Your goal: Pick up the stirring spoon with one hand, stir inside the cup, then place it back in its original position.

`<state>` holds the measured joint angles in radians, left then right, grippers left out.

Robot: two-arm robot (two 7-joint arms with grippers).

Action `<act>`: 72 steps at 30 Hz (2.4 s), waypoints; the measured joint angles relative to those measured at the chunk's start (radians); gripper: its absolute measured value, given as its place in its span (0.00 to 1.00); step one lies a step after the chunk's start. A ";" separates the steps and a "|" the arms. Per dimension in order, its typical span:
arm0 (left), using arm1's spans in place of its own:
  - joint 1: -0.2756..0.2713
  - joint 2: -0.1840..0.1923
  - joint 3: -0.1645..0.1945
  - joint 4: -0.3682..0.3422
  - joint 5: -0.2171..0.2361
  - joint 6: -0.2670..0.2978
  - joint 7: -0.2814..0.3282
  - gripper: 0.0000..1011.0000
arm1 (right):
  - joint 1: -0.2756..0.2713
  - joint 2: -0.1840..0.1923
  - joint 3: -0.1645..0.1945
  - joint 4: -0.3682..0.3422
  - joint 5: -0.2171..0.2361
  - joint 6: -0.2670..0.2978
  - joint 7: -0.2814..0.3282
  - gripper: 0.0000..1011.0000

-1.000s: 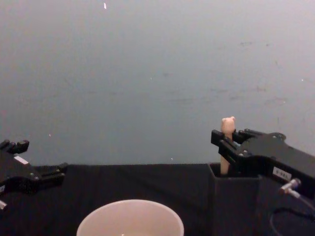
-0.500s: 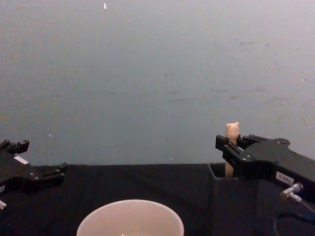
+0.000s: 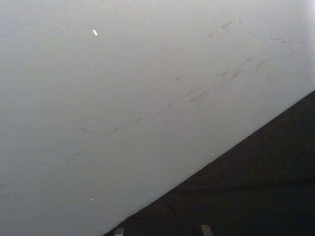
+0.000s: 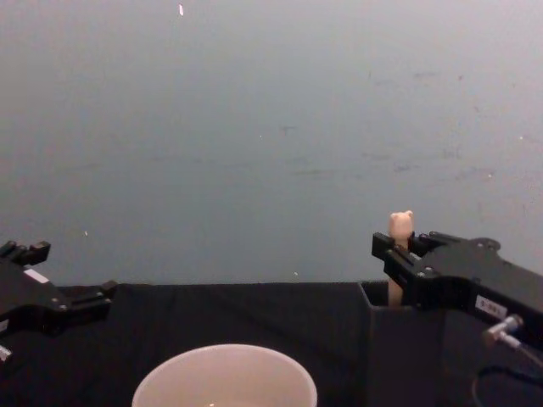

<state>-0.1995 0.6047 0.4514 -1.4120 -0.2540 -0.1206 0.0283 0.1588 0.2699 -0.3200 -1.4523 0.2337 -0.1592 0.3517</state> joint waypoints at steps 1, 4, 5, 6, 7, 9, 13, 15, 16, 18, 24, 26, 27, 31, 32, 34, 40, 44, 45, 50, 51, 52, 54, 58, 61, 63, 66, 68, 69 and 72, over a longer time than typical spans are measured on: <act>0.000 0.000 0.000 0.000 0.000 0.000 0.000 0.99 | 0.000 0.000 0.000 0.000 0.000 0.000 0.000 0.23; 0.000 0.000 0.000 0.000 0.000 0.000 0.000 0.99 | 0.000 0.000 0.000 0.000 0.001 0.000 0.001 0.29; 0.000 0.000 0.000 0.000 0.000 0.000 0.000 0.99 | 0.000 0.000 0.000 0.000 0.001 0.000 0.001 0.30; 0.000 0.000 0.000 0.000 0.000 0.000 0.000 0.99 | 0.000 0.000 0.000 0.000 0.001 -0.001 0.001 0.34; 0.000 0.000 0.000 0.000 0.000 0.000 0.000 0.99 | 0.001 0.000 0.000 0.000 0.002 -0.001 0.001 0.38; 0.000 0.000 0.000 0.000 0.000 0.000 0.000 0.99 | 0.001 0.000 0.000 0.000 0.002 -0.001 0.001 0.46; 0.000 0.000 0.000 0.000 0.000 0.000 0.000 0.99 | 0.001 0.000 0.000 0.000 0.003 -0.001 0.002 0.57; 0.000 0.000 0.000 0.000 0.000 0.000 0.000 0.99 | 0.001 0.000 0.000 0.000 0.003 -0.001 0.002 0.62; 0.000 0.000 0.000 0.000 0.000 0.000 0.000 0.99 | 0.001 0.000 0.000 0.000 0.003 -0.001 0.002 0.65; 0.000 0.000 0.000 0.000 0.000 0.000 0.000 0.99 | 0.001 0.000 0.000 0.000 0.003 -0.001 0.002 0.71; 0.000 0.000 0.000 0.000 0.000 0.000 0.000 0.99 | 0.001 0.000 0.000 0.000 0.004 -0.002 0.003 0.87; 0.000 0.000 0.000 0.000 0.000 0.000 0.000 0.99 | 0.001 0.000 0.000 0.000 0.004 -0.002 0.003 0.94; 0.000 0.000 0.000 0.000 0.000 0.000 0.000 0.99 | 0.001 0.000 0.000 0.000 0.004 -0.002 0.003 0.95; 0.000 0.000 0.000 0.000 0.000 0.000 0.000 0.99 | 0.001 0.000 0.000 0.000 0.005 -0.002 0.003 0.99; 0.000 0.000 0.000 0.000 0.000 0.000 0.000 0.99 | 0.001 0.000 0.000 0.000 0.005 -0.002 0.003 0.99; 0.000 0.000 0.000 0.000 0.000 0.000 0.000 0.99 | 0.001 0.000 0.000 0.000 0.005 -0.002 0.003 0.99; 0.000 0.000 0.000 0.000 0.000 0.000 0.000 0.99 | 0.002 -0.001 0.005 -0.003 0.010 -0.005 0.004 0.99; 0.000 0.000 0.000 0.000 0.000 0.000 0.000 0.99 | 0.003 -0.004 0.026 -0.026 0.033 -0.017 0.006 0.99; 0.000 0.000 0.000 0.000 0.000 0.000 0.000 0.99 | 0.003 -0.006 0.039 -0.037 0.043 -0.022 0.003 0.99; 0.000 0.000 0.000 0.000 0.000 0.000 0.000 0.99 | 0.004 -0.014 0.087 -0.056 0.060 -0.038 -0.032 0.99; 0.000 0.000 0.000 0.000 0.000 0.000 0.000 0.99 | 0.005 -0.015 0.094 -0.056 0.059 -0.041 -0.042 0.99; 0.000 0.000 0.000 0.000 0.000 0.000 0.000 0.99 | 0.009 -0.018 0.109 -0.049 0.049 -0.044 -0.064 0.99; 0.000 0.000 0.000 0.000 0.000 0.000 0.000 0.99 | 0.015 -0.022 0.130 -0.027 0.028 -0.042 -0.098 0.99; 0.000 0.000 0.000 0.000 0.000 0.000 0.000 0.99 | 0.026 -0.026 0.154 0.027 -0.014 -0.023 -0.148 0.99; 0.000 0.000 0.000 0.000 0.000 0.000 0.000 0.99 | 0.033 -0.026 0.163 0.072 -0.042 -0.001 -0.169 0.99; 0.000 0.000 0.000 0.000 0.000 0.000 0.000 0.99 | 0.035 -0.026 0.164 0.100 -0.055 0.016 -0.171 0.99; 0.000 0.000 0.000 0.000 0.000 0.000 0.000 0.99 | 0.035 -0.028 0.164 0.123 -0.063 0.032 -0.169 0.99; 0.000 0.000 0.000 0.000 0.000 0.000 0.000 0.99 | 0.035 -0.030 0.164 0.137 -0.067 0.039 -0.164 0.99; 0.000 0.000 0.000 0.000 0.000 0.000 0.000 0.99 | 0.035 -0.033 0.163 0.147 -0.070 0.044 -0.158 0.99; 0.000 0.000 0.000 0.000 0.000 0.000 0.000 0.99 | 0.035 -0.038 0.162 0.163 -0.076 0.051 -0.145 0.99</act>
<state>-0.1995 0.6047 0.4514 -1.4120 -0.2539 -0.1205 0.0282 0.1941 0.2322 -0.1576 -1.2894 0.1582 -0.1078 0.2065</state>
